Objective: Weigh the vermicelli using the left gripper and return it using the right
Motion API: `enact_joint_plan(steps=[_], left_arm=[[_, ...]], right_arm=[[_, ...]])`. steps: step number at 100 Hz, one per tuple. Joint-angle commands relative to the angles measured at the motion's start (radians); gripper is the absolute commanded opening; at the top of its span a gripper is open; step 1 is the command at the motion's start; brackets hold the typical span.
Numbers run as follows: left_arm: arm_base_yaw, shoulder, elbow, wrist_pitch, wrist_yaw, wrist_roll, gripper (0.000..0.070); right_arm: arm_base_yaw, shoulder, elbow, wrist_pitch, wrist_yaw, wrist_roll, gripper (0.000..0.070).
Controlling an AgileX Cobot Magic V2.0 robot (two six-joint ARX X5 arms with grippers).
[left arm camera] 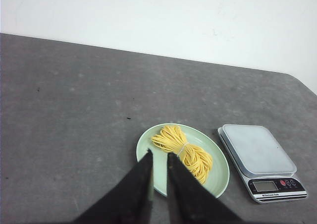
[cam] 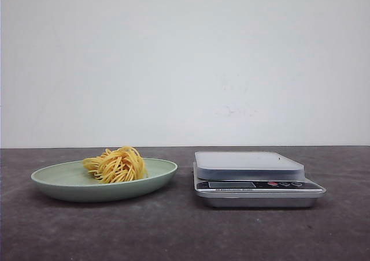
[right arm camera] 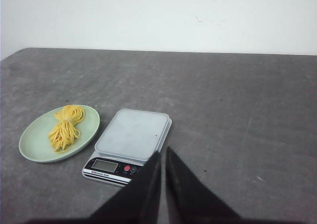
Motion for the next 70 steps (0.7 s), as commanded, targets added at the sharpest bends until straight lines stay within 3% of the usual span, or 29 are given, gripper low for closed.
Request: enact_joint_plan(steps=[1, 58, 70], left_arm=[[-0.005, 0.005, 0.011, 0.014, -0.004, 0.010, 0.0012], [-0.003, 0.005, 0.011, 0.016, -0.004, 0.011, 0.0012], [0.058, 0.003, 0.005, 0.037, -0.055, 0.053, 0.0012]], right_arm=[[0.004, -0.001, 0.011, 0.012, 0.001, 0.018, 0.0007], [0.004, -0.001, 0.011, 0.011, 0.000, 0.018, 0.0007], [0.004, -0.001, 0.011, 0.011, 0.000, 0.018, 0.0007]])
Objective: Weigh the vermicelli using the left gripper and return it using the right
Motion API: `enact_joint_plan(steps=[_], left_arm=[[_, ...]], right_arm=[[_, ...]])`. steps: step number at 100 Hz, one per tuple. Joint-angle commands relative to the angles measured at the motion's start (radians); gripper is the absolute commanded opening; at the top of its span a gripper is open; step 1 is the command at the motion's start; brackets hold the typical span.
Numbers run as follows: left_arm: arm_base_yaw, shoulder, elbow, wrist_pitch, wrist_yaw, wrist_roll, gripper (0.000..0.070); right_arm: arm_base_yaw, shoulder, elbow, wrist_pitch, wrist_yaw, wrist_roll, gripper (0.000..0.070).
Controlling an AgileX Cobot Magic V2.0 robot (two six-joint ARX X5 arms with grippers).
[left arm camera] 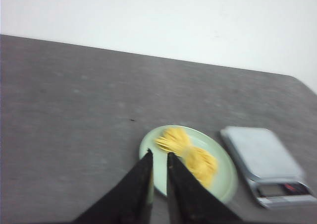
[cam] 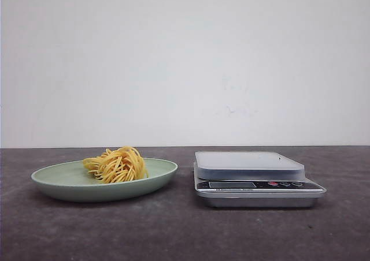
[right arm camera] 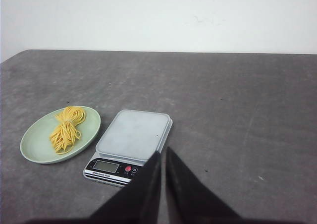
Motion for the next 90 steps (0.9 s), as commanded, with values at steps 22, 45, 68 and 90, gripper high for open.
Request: enact_joint_plan(steps=[22, 45, 68, 90], left_arm=[[0.318, -0.016, -0.188, 0.365, 0.045, 0.183, 0.0012], [0.547, -0.077, -0.475, 0.689, 0.312, 0.299, 0.0013], [0.583, -0.169, -0.675, 0.788, 0.311, 0.309, 0.0013], [0.588, -0.169, -0.764, 0.850, 0.312, 0.320, 0.0013]], right_arm=[[0.004, -0.001, 0.011, 0.011, 0.000, 0.010, 0.0007], [0.004, -0.001, 0.011, 0.011, 0.000, 0.010, 0.0007], [0.004, -0.001, 0.011, 0.011, 0.000, 0.010, 0.0007], [0.004, -0.001, 0.011, 0.011, 0.000, 0.010, 0.0007]])
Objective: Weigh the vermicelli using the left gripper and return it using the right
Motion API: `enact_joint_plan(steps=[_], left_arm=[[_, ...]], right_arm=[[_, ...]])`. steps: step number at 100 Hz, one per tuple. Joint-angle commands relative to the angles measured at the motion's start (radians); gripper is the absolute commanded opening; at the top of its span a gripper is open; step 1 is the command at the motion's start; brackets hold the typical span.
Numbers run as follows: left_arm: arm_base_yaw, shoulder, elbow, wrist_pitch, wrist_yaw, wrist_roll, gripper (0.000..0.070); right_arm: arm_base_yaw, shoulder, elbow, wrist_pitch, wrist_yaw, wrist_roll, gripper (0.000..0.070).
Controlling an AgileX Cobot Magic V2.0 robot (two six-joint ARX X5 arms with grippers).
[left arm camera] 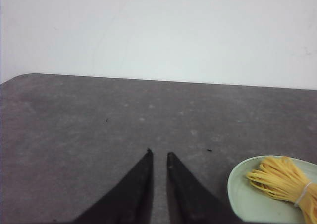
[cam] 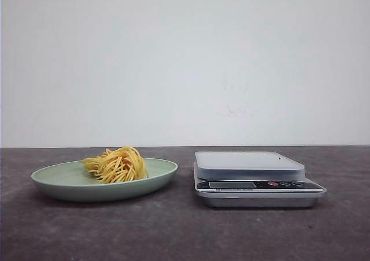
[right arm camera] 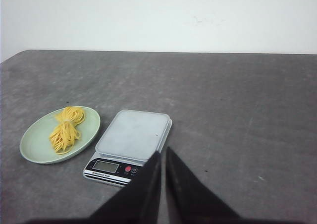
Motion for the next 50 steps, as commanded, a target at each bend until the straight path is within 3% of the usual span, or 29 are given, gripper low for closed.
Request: enact_joint_plan(steps=[1, 17, 50], left_arm=[[0.005, -0.002, -0.019, 0.034, 0.002, 0.017, 0.0012], [0.005, -0.002, -0.078, 0.089, 0.002, 0.016, 0.0013], [0.005, -0.002, -0.118, 0.042, 0.029, 0.013, 0.0012]], right_arm=[[0.004, -0.001, 0.011, 0.011, 0.000, 0.010, 0.0007], [0.004, -0.001, 0.011, 0.011, 0.001, 0.010, 0.0007], [0.004, -0.001, 0.011, 0.011, 0.000, 0.010, 0.0007]])
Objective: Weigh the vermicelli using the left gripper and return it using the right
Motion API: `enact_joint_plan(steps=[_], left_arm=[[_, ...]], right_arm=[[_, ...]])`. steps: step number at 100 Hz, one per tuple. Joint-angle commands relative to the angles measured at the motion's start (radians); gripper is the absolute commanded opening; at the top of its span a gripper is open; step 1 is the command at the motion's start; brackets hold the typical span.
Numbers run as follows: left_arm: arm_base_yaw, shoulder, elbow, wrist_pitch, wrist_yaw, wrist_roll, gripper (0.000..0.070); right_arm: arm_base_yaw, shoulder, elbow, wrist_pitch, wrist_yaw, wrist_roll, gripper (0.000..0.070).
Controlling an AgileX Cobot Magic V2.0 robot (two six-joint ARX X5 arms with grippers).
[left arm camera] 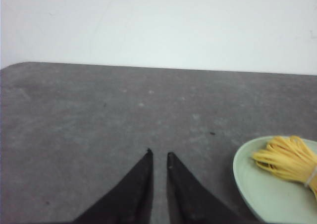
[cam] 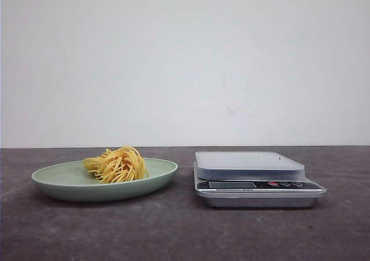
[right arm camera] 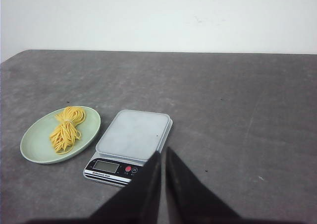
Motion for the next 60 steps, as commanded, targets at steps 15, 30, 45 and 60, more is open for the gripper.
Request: enact_joint_plan(steps=[15, 30, 45, 60], left_arm=[[0.001, -0.002, -0.019, -0.095, 0.005, 0.008, 0.0012], [0.001, 0.004, -0.018, -0.094, 0.008, 0.009, 0.0013], [0.001, 0.004, -0.018, -0.094, 0.008, 0.008, 0.0012], [0.001, 0.004, -0.018, -0.094, 0.007, 0.008, 0.0013]], right_arm=[[0.004, -0.001, 0.011, 0.011, 0.001, 0.010, 0.0007], [0.004, -0.001, 0.011, 0.011, 0.001, 0.010, 0.0007], [0.004, -0.001, 0.011, 0.011, 0.001, 0.010, 0.0007], [0.004, -0.001, 0.011, 0.011, 0.001, 0.010, 0.0007]])
